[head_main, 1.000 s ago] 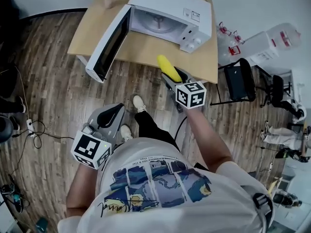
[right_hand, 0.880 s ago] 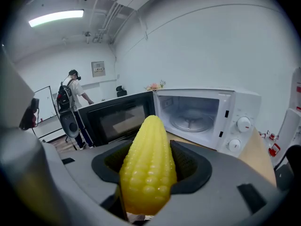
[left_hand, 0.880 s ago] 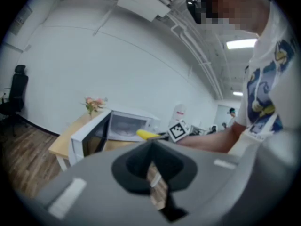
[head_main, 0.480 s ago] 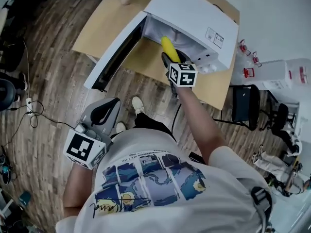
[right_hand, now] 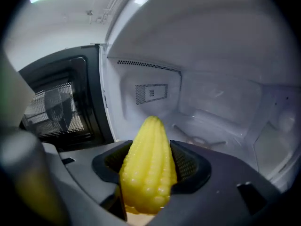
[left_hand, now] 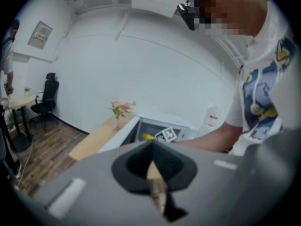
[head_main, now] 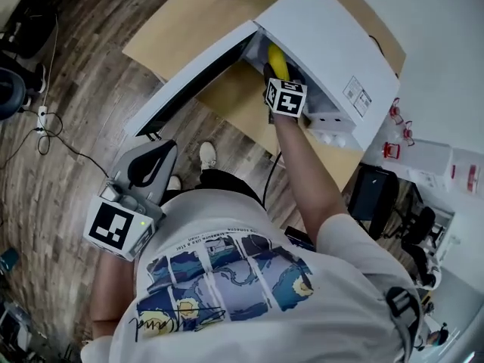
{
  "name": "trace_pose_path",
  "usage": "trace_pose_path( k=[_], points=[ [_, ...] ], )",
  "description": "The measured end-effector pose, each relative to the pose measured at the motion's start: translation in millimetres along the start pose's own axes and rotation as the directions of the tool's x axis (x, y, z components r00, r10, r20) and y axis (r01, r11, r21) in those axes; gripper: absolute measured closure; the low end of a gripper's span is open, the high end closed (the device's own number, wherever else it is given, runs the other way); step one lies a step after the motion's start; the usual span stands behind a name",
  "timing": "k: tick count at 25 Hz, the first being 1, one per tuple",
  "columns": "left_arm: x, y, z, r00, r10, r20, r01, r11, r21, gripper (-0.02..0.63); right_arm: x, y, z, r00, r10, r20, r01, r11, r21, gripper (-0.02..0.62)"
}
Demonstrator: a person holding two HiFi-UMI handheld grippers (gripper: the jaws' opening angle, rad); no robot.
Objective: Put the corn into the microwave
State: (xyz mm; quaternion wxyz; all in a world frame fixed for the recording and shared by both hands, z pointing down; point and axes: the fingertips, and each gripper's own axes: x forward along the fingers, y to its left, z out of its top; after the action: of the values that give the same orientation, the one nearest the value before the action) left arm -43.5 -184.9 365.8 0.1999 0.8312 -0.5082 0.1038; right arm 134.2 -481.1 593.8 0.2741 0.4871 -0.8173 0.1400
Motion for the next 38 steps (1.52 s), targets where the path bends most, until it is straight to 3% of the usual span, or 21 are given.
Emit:
trace_pose_path(
  k=[6, 16, 23, 38],
  points=[
    [2.8, 9.2, 1.3, 0.997, 0.078, 0.006, -0.078, 0.996, -0.033, 0.598, 25.3, -9.6, 7.8, 0.999, -0.034, -0.002, 0.034, 0.999, -0.029, 0.347],
    [2.7, 17.0, 1.2, 0.991, 0.131, 0.007, -0.131, 0.990, -0.051, 0.598, 47.2, -17.0, 16.1, 0.997, -0.069, -0.043, 0.066, 0.996, -0.067, 0.347],
    [-1.7, 21.2, 0.6, 0.989, 0.144, 0.006, -0.144, 0.988, -0.058, 0.598, 50.7, -17.1, 25.1, 0.994, -0.104, -0.042, 0.099, 0.990, -0.098, 0.347],
    [-17.2, 25.4, -8.1, 0.992, 0.127, -0.008, -0.127, 0.990, -0.055, 0.598, 43.6, -17.7, 17.7, 0.997, -0.068, -0.048, 0.063, 0.993, -0.095, 0.328]
  ],
)
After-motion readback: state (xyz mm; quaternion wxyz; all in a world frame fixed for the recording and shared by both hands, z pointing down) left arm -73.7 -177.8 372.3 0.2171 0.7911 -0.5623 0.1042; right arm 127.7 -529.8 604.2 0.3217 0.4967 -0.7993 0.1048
